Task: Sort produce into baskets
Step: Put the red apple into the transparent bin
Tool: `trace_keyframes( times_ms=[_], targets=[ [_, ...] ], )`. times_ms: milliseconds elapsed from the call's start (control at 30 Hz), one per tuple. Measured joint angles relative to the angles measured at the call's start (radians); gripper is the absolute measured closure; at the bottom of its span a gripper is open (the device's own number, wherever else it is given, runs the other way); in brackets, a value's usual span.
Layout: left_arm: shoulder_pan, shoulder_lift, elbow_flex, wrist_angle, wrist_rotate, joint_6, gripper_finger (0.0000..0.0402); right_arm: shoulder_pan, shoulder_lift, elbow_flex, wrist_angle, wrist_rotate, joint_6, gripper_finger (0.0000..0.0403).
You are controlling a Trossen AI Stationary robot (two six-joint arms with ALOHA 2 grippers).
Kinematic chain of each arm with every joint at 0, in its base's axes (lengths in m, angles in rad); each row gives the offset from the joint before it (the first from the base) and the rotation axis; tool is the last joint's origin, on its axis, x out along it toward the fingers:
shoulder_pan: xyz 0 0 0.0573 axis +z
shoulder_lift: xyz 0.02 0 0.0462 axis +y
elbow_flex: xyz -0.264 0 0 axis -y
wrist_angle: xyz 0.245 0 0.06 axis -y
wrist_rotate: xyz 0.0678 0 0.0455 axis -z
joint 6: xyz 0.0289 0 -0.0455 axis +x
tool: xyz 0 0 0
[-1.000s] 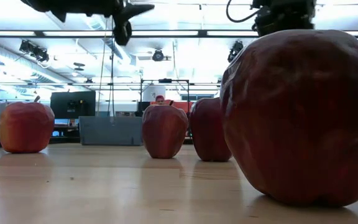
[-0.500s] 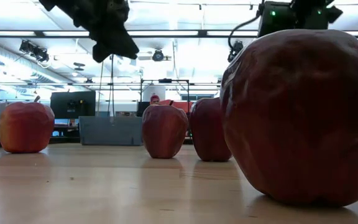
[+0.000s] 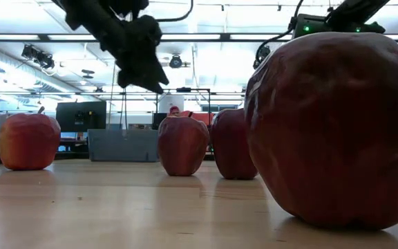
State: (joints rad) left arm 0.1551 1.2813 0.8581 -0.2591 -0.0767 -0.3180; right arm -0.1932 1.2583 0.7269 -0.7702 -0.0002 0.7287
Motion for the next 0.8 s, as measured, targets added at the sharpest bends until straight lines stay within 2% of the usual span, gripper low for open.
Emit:
trace_keyframes(
  times_ms=[200,300,533,633,800],
  targets=[
    [0.000,0.033,0.000,0.051,0.001,-0.004,0.0198,-0.013,0.000,0.007,-0.011,-0.080,0.001,0.0157],
    [-0.003,0.033,0.000,0.053,0.015,-0.007,0.0198,-0.004,0.000,0.044,-0.054,-0.102,0.002,0.0183],
    [-0.022,0.033,0.000,0.053,0.053,-0.039,0.0198,0.097,0.000,0.266,-0.286,-0.097,0.026,0.0183],
    [-0.036,0.033,0.000,0.059,0.026,-0.052,0.0198,0.198,-0.001,0.363,-0.382,-0.069,0.096,0.0183],
    [-0.047,0.033,0.000,0.101,-0.013,-0.081,0.0198,0.411,-0.002,0.438,-0.455,-0.046,0.298,0.0183]
  ],
)
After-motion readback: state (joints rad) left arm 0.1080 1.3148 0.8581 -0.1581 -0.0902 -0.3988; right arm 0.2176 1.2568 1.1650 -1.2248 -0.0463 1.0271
